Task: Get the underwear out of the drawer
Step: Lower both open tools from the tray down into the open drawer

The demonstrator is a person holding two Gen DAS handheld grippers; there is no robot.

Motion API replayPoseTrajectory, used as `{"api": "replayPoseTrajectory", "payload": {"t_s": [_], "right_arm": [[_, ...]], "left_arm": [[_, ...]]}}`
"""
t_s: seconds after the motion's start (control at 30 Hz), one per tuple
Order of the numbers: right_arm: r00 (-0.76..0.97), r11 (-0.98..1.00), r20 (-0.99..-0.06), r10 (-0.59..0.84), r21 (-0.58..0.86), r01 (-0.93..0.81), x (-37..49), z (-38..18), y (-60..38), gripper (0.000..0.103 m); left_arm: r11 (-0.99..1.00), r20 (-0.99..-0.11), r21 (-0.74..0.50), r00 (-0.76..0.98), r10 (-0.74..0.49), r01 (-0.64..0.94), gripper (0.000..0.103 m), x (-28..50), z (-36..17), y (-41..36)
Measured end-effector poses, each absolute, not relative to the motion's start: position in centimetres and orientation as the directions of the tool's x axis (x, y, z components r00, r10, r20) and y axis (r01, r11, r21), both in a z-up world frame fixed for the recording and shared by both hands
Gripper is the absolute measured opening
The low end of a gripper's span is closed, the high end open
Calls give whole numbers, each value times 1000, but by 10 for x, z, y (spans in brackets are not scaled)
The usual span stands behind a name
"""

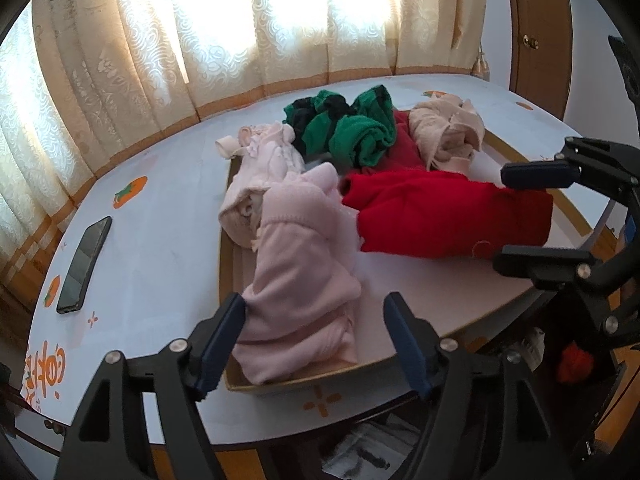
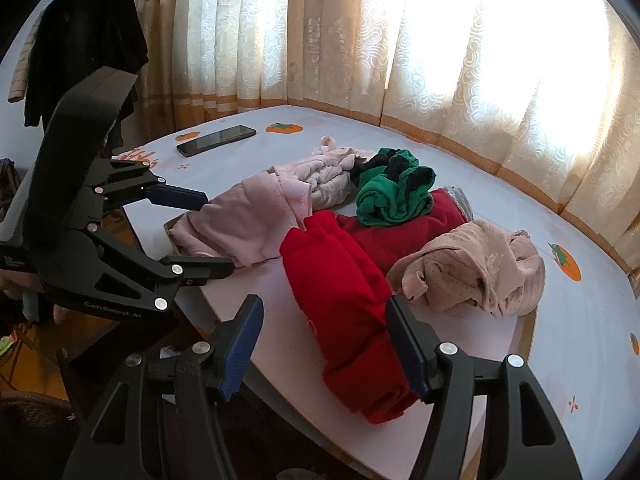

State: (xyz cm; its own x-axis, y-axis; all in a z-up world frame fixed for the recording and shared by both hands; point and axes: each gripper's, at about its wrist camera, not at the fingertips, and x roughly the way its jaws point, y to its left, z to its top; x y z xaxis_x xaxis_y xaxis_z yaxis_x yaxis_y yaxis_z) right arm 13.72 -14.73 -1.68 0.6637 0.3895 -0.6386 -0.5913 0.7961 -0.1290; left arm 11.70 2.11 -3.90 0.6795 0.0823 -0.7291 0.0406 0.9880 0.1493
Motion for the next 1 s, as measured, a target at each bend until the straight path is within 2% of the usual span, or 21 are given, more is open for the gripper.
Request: {"api": "replayPoseTrajectory", "payload": {"t_s": [1.0], "right_arm": [[655, 769, -624, 426, -131, -625, 51, -19, -161, 67]], "left_arm": [[989, -702, 93, 712, -18, 117, 76, 44, -44, -18]]}}
